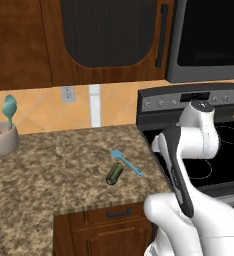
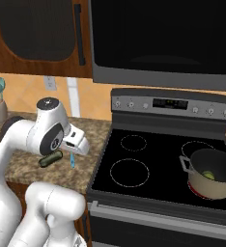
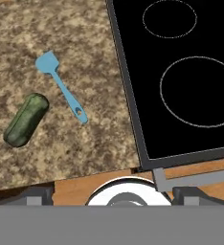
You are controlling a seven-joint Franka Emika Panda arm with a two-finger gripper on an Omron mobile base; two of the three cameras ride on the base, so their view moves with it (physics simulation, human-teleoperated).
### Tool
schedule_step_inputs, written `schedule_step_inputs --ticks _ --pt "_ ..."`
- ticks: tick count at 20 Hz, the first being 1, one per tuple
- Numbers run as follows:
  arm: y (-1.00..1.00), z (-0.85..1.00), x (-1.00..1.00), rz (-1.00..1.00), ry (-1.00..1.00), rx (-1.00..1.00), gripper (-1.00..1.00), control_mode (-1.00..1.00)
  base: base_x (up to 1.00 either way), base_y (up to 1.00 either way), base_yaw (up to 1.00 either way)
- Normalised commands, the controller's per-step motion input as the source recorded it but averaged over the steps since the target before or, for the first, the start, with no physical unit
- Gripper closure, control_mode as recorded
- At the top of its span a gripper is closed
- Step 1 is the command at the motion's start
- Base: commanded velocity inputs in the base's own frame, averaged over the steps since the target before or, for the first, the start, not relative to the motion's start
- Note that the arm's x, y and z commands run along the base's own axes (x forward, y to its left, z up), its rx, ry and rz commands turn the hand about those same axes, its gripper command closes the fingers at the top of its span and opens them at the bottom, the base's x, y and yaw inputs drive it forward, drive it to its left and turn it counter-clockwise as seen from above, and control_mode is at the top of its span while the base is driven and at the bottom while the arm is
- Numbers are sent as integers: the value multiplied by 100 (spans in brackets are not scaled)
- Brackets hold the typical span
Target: Put the lime and cucumber in the pot. Retrieve the spatula and lightly stir the vegetables in the pot.
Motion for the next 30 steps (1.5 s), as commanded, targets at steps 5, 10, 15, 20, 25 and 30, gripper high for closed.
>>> schedule_step_inputs --ticks 5,10,15,20,25,30 --pt "100 -50 43 0 19 0 -100 -100 0 0 0" --pt "87 -55 57 0 18 0 -100 -100 0 0 0" --pt "64 -44 67 -1 13 0 -100 -100 0 0 0" --pt "29 -31 63 -7 7 0 -100 -100 0 0 0" --pt "6 -25 53 -14 3 0 -100 -100 0 0 0" --pt "0 -31 43 -16 3 -3 -100 -100 0 0 0"
